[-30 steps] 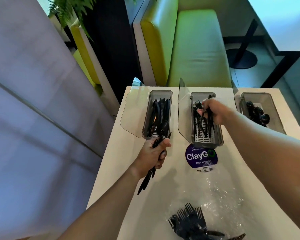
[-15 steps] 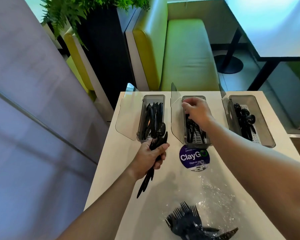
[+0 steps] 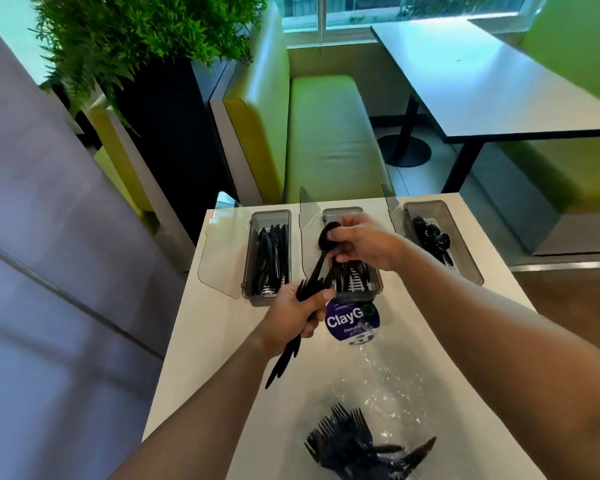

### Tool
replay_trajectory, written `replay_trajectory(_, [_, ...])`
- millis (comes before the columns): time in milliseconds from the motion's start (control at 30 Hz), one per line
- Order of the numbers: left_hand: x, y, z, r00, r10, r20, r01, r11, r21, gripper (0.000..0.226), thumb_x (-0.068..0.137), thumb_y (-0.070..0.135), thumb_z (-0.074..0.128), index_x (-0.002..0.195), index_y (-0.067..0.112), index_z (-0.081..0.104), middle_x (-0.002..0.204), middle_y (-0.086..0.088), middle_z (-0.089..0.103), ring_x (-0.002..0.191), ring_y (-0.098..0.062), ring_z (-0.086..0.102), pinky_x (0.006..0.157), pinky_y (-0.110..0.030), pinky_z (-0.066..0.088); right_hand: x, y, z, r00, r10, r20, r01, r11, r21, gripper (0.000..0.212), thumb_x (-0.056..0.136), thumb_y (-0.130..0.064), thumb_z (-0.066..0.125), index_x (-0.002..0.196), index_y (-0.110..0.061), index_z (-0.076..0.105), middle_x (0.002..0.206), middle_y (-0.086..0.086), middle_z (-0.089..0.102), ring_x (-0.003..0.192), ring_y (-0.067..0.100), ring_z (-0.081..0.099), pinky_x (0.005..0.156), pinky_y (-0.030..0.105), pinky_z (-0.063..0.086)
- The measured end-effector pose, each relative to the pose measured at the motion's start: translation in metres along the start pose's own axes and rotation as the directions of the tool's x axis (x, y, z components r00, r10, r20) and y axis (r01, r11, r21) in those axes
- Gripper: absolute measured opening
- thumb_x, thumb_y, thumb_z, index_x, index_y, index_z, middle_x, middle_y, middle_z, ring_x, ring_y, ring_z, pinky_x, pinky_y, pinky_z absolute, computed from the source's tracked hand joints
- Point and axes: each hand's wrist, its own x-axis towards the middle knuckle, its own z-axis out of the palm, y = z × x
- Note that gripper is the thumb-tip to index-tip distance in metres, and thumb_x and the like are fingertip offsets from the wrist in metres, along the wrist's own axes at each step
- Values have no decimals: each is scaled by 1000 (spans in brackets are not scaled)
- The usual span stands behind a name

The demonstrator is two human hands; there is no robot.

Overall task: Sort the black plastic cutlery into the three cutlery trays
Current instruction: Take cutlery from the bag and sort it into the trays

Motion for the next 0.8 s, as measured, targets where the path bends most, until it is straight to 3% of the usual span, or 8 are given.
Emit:
replay_trajectory(100, [3,-5,0,1000,12,-5,-12,1000,-10,27,98,24,64,97,-3,59,61,-5,51,44,-15,34,43,-28,22,-1,-16,-18,993,-50,-109,82,945,316,17,99,4,51,93,-11,46,92,27,73,77,36,75,58,35,62])
replay_trajectory(233, [16,-12,16,1000,-15,14,16,999,-45,32,101,24,59,109,-7,60,61,-4,46,46,-16,32,42,-25,22,-6,-26,-66,926,-36,-375,211,875,437,15,102,-2,46,96,-15,45,75,16,65,50,22,64,44,30,54])
replay_trajectory(333, [25,-17,27,999,-38,17,39,998,-54,36,100,25,59,109,-10,56,62,-2,42,46,-15,31,45,-28,19,-2,-14,-107,833,31,-553,178,930,320,15,104,-9,43,94,-20,47,70,9,55,40,12,40,37,19,32])
replay_trajectory(400, [29,-20,31,999,-44,5,44,997,-66,38,99,25,62,108,-11,53,63,-1,40,47,-14,31,46,-29,19,0,3,-127,770,85,-633,45,981,187,17,102,-5,42,93,-17,51,68,8,53,40,11,37,36,18,28])
replay_trajectory(567, [36,-26,33,999,-52,17,53,995,-80,13,100,15,60,108,5,62,64,0,38,50,-12,29,43,-23,26,4,59,-162,669,213,-712,-307,952,-4,18,93,-1,49,106,-4,62,83,14,61,54,17,55,41,24,44])
replay_trajectory(633, [36,-27,32,998,-59,19,60,995,-77,11,100,14,60,108,7,63,65,0,38,52,-13,28,43,-23,25,4,74,-168,652,216,-727,-353,935,-40,19,92,-2,53,108,-2,64,89,17,66,67,24,64,55,32,56])
replay_trajectory(700, [36,-26,30,998,-66,21,67,995,-74,12,100,13,59,110,7,62,66,-1,38,52,-13,28,43,-23,26,4,82,-170,645,172,-744,-390,912,-128,21,87,-3,57,105,-3,67,92,19,70,77,31,68,69,38,57])
replay_trajectory(800, [33,-24,28,997,-67,31,70,994,-80,13,101,12,58,111,6,61,67,-1,40,53,-13,29,43,-23,28,1,83,-167,658,137,-740,-381,909,-171,26,83,-4,57,106,-7,68,95,16,69,86,34,66,74,39,56])
